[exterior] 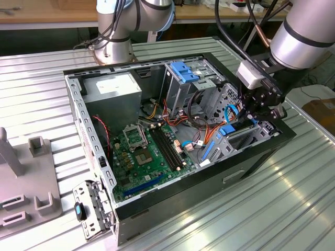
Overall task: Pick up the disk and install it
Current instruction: 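Insert the second disk wire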
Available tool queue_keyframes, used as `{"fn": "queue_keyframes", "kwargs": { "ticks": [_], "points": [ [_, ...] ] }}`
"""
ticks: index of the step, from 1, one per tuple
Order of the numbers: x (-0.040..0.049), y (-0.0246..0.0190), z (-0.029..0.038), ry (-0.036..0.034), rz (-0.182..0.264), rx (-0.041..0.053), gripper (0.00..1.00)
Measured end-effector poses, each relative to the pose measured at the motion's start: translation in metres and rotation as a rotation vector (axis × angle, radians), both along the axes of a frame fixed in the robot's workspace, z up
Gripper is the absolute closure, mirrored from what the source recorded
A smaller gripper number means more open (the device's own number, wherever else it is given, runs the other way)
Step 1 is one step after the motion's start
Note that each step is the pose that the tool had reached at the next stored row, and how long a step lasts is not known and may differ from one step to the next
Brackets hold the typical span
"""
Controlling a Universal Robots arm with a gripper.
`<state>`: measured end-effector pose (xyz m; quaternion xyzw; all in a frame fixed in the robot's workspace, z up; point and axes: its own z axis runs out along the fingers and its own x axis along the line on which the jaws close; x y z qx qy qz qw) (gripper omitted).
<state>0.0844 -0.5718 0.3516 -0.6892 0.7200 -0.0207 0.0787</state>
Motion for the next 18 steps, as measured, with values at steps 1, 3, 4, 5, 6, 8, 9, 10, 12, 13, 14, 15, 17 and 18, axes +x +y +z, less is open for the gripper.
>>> {"fn": "queue_keyframes", "kwargs": {
  "ticks": [1,3,4,5,6,8,9,10,12,13,14,15,17,18],
  "points": [
    [-0.001,0.0,0.0001,-0.0014,0.001,-0.0002,0.84],
    [-0.0023,0.0,-0.0002,-0.0035,0.002,0.0,0.84],
    [-0.0027,0.0,-0.0005,-0.0055,0.004,0.0001,0.84],
    [-0.003,0.0,-0.0012,-0.0143,0.008,-0.0003,0.84],
    [-0.0031,0.0,-0.0016,-0.0203,0.011,-0.0003,0.84],
    [-0.0034,0.0,-0.0022,-0.0219,0.015,0.0001,0.84],
    [-0.0035,0.0,-0.0027,-0.0221,0.016,0.0001,0.84],
    [-0.0036,0.0,-0.0032,-0.0222,0.018,0.0,0.84],
    [-0.0037,0.0,-0.0037,-0.0222,0.019,-0.0001,0.84],
    [-0.0038,0.0,-0.0039,-0.0222,0.02,-0.0001,0.84],
    [-0.0038,0.0,-0.004,-0.0222,0.021,-0.0001,0.84],
    [-0.0039,0.0,-0.0041,-0.0222,0.021,-0.0001,0.84],
    [-0.0041,0.0,-0.0045,-0.0222,0.022,-0.0002,0.84],
    [-0.0042,0.0,-0.0046,-0.0222,0.022,-0.0002,0.84]
  ]
}}
